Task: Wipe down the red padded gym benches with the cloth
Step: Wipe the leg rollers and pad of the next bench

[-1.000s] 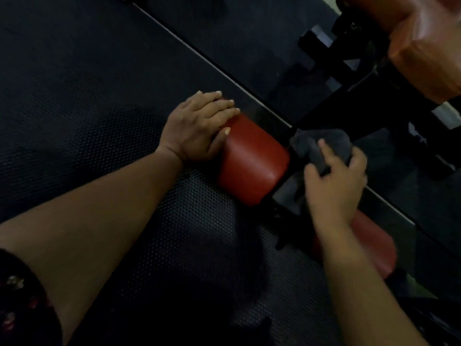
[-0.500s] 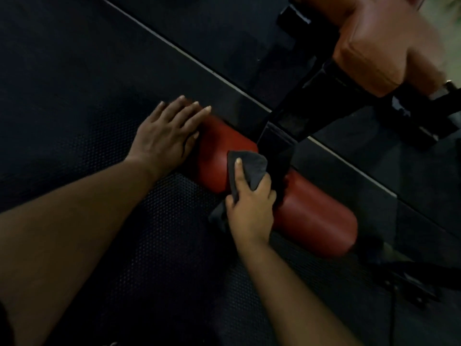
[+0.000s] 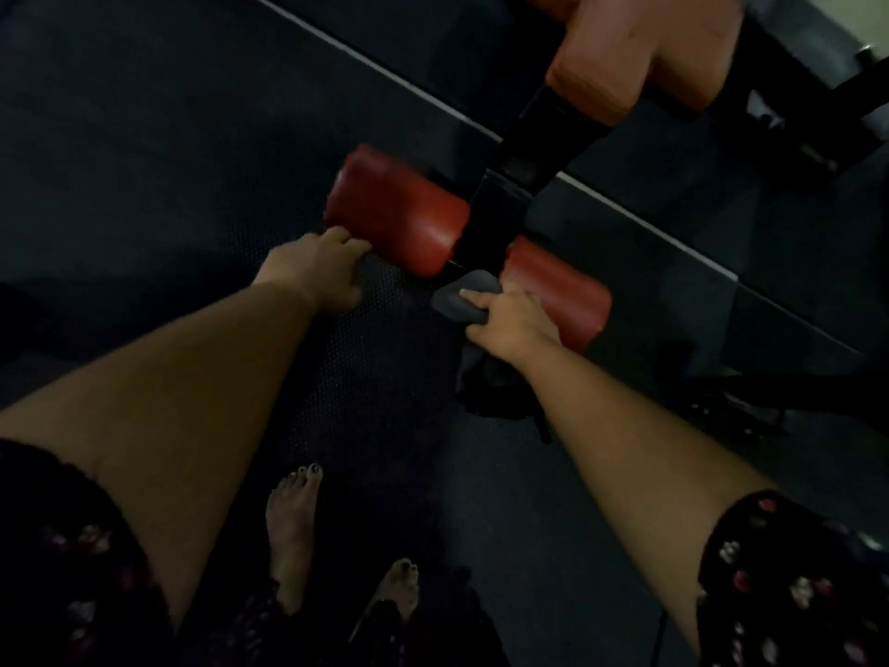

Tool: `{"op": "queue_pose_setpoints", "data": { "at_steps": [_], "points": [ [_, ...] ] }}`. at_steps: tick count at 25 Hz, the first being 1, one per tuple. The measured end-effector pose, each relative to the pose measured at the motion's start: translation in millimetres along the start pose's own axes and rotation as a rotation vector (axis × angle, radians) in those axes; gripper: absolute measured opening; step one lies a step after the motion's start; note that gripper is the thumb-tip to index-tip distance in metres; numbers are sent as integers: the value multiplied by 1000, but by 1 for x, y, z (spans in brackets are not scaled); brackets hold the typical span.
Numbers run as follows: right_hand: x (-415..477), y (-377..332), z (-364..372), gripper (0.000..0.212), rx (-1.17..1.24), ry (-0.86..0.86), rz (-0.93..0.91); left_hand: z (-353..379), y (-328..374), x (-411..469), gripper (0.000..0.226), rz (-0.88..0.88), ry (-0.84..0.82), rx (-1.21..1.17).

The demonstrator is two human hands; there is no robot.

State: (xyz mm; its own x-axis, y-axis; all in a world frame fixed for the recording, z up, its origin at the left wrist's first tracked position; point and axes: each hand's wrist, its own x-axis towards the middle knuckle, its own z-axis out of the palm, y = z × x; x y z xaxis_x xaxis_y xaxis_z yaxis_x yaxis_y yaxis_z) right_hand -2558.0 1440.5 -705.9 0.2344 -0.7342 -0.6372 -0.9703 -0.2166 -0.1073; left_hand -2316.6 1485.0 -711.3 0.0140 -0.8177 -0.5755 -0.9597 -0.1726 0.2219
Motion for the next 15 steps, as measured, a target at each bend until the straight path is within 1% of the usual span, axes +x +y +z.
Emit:
{"op": "queue_pose_setpoints", "data": {
  "at_steps": [1,3,4,6,8,9,12,15],
  "points": [
    [-17,1,-7,56,49,4,16,-8,2,-18,68,-11,-38,0],
    [-51,-1,-27,53,77,0,16,-30,9,-56,70,-14,-63,20],
    [-69,-3,-38,52,68,6,1,-39,15,-75,70,-23,-54,29],
    [-101,-12,-59,50,56,35,-44,-50,31,-115,68,-76,-17,-29],
    [-138,-20,-92,49,81,71,-75,-62,48,-157,69,-139,28,-105],
    [-156,-22,-109,49,109,83,-88,-69,57,-178,70,-150,22,-104],
    [-208,-26,-153,50,130,101,-135,-101,77,-228,70,-137,58,-35],
    [-252,-22,-179,51,114,134,-116,-139,101,-254,68,-108,117,-33]
  ]
}}
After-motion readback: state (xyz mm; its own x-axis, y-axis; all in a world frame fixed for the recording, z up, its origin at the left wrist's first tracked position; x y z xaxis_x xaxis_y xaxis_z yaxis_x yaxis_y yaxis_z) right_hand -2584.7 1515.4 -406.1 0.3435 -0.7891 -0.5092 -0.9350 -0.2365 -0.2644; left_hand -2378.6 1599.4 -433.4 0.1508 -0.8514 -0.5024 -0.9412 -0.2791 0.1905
